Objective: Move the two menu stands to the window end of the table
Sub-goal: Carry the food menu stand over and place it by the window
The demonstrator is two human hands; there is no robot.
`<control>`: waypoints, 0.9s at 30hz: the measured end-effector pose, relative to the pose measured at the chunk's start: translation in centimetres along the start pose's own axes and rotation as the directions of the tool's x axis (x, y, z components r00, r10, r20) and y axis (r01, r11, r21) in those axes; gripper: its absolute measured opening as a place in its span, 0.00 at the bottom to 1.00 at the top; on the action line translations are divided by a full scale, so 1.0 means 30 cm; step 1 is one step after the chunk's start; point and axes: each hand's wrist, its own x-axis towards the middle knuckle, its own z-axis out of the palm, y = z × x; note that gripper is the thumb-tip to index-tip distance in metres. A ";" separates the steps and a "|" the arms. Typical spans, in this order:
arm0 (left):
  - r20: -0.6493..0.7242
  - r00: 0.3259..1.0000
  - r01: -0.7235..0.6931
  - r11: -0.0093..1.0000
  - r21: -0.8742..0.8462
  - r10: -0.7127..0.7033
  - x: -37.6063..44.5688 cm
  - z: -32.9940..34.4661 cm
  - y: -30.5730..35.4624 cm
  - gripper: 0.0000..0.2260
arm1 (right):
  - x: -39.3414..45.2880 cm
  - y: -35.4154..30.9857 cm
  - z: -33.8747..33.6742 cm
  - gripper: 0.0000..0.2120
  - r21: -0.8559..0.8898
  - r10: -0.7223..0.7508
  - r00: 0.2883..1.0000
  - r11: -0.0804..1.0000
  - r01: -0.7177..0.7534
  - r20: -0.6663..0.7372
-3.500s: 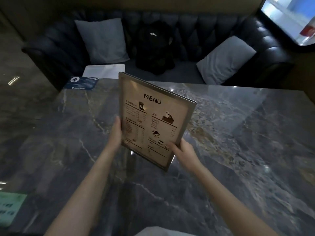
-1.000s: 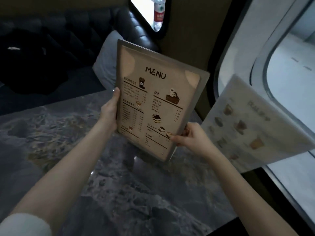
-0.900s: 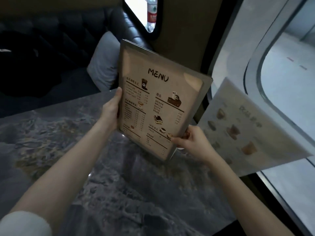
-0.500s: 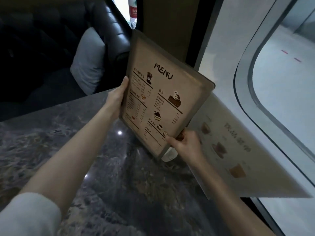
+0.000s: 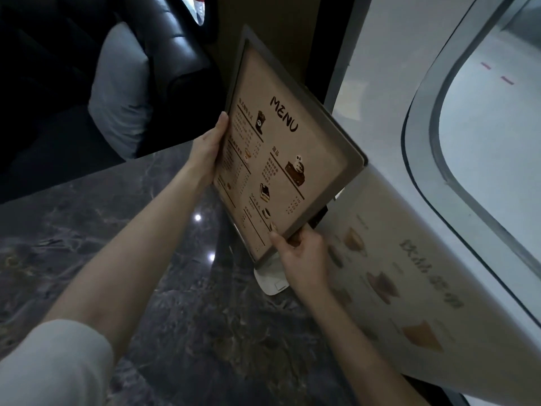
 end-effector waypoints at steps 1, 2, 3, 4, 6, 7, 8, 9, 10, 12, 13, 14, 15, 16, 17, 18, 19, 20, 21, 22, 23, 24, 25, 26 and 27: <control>0.013 1.000 -0.001 1.000 0.006 0.001 0.012 0.002 -0.002 0.19 | 0.006 0.002 0.001 0.15 -0.003 -0.007 1.000 1.000 0.007 -0.009; 0.025 1.000 0.000 1.000 0.016 0.000 0.022 0.003 -0.004 0.19 | 0.011 0.004 0.003 0.15 -0.009 -0.012 1.000 1.000 0.012 -0.016; 0.032 0.999 0.000 1.000 0.027 0.000 0.030 0.003 -0.005 0.20 | 0.017 0.005 0.005 0.15 -0.017 -0.014 1.000 1.000 0.014 -0.018; 0.035 0.999 -0.005 0.999 0.038 0.003 0.037 0.003 -0.008 0.20 | 0.022 0.006 0.007 0.15 -0.022 -0.017 1.000 1.000 0.017 -0.018; 0.043 0.999 -0.020 0.998 0.062 0.017 0.046 0.001 -0.011 0.20 | 0.033 0.009 0.012 0.15 -0.025 -0.015 1.000 1.000 0.015 -0.021; 0.050 0.999 -0.026 0.997 0.071 0.022 0.050 0.001 -0.012 0.21 | 0.037 0.010 0.015 0.15 -0.019 -0.009 1.000 1.000 0.008 -0.022; 0.056 0.998 -0.031 0.996 0.080 0.026 0.053 0.000 -0.014 0.21 | 0.040 0.011 0.020 0.15 -0.005 -0.001 1.000 1.000 0.001 -0.021; 0.060 0.998 -0.034 0.995 0.092 0.028 0.055 -0.002 -0.015 0.21 | 0.040 0.014 0.026 0.15 0.013 0.006 1.000 1.000 -0.005 -0.015; 0.061 0.998 -0.035 0.994 0.103 0.028 0.057 -0.004 -0.016 0.21 | 0.040 0.016 0.033 0.14 0.028 0.008 1.000 1.000 -0.008 -0.010; 0.064 0.998 -0.027 0.994 0.104 0.020 0.060 -0.009 -0.020 0.22 | 0.037 0.021 0.044 0.14 0.038 0.004 1.000 0.999 -0.003 -0.007; 0.065 0.998 -0.020 0.995 0.095 0.014 0.060 -0.012 -0.023 0.22 | 0.036 0.023 0.047 0.13 0.038 -0.001 1.000 0.999 0.001 -0.007; 0.068 0.998 -0.017 0.996 0.087 0.011 0.061 -0.014 -0.026 0.22 | 0.035 0.024 0.050 0.13 0.037 -0.007 1.000 0.999 0.007 -0.007; 0.074 0.997 -0.017 0.996 0.082 0.011 0.062 -0.016 -0.029 0.22 | 0.035 0.026 0.051 0.13 0.035 -0.014 1.000 0.999 0.014 -0.009; 0.080 0.997 -0.019 0.996 0.081 0.013 0.062 -0.018 -0.034 0.22 | 0.035 0.028 0.050 0.13 0.031 -0.020 1.000 0.999 0.020 -0.011; 0.080 0.997 -0.020 0.996 0.081 0.013 0.063 -0.019 -0.039 0.22 | 0.035 0.031 0.050 0.13 0.027 -0.024 1.000 0.999 0.024 -0.011; 0.074 0.997 -0.017 0.996 0.083 0.010 0.062 -0.020 -0.046 0.23 | 0.034 0.034 0.050 0.13 0.025 -0.025 1.000 0.999 0.025 -0.010; 0.067 0.998 -0.012 0.997 0.083 0.007 0.062 -0.019 -0.051 0.23 | 0.032 0.036 0.051 0.13 0.024 -0.025 1.000 0.999 0.025 -0.008; 0.058 0.998 -0.009 0.996 0.085 0.004 0.061 -0.017 -0.056 0.23 | 0.031 0.039 0.051 0.13 0.025 -0.026 1.000 0.999 0.026 -0.004; 0.050 0.999 -0.008 0.996 0.094 0.003 0.062 -0.016 -0.060 0.24 | 0.030 0.041 0.052 0.13 0.028 -0.024 1.000 0.999 0.024 0.001; 0.045 0.999 -0.007 0.994 0.109 0.003 0.062 -0.016 -0.062 0.24 | 0.030 0.044 0.053 0.13 0.035 -0.022 1.000 0.999 0.022 0.005; 0.042 0.999 -0.008 0.993 0.120 0.003 0.062 -0.014 -0.062 0.24 | 0.031 0.045 0.053 0.13 0.037 -0.021 1.000 0.999 0.021 0.008; 0.041 0.999 -0.009 0.992 0.126 0.003 0.059 -0.011 -0.060 0.24 | 0.032 0.046 0.054 0.13 0.037 -0.022 1.000 0.999 0.022 0.010; 0.042 0.999 -0.009 0.991 0.130 0.004 0.056 -0.008 -0.057 0.23 | 0.034 0.044 0.055 0.13 0.037 -0.024 1.000 0.999 0.023 0.013; 0.041 0.999 -0.010 0.990 0.140 0.004 0.053 -0.004 -0.056 0.23 | 0.035 0.043 0.056 0.14 0.040 -0.025 1.000 0.999 0.024 0.014; 0.034 0.999 -0.010 0.988 0.153 0.005 0.050 -0.001 -0.057 0.22 | 0.036 0.040 0.058 0.14 0.043 -0.024 1.000 0.999 0.023 0.011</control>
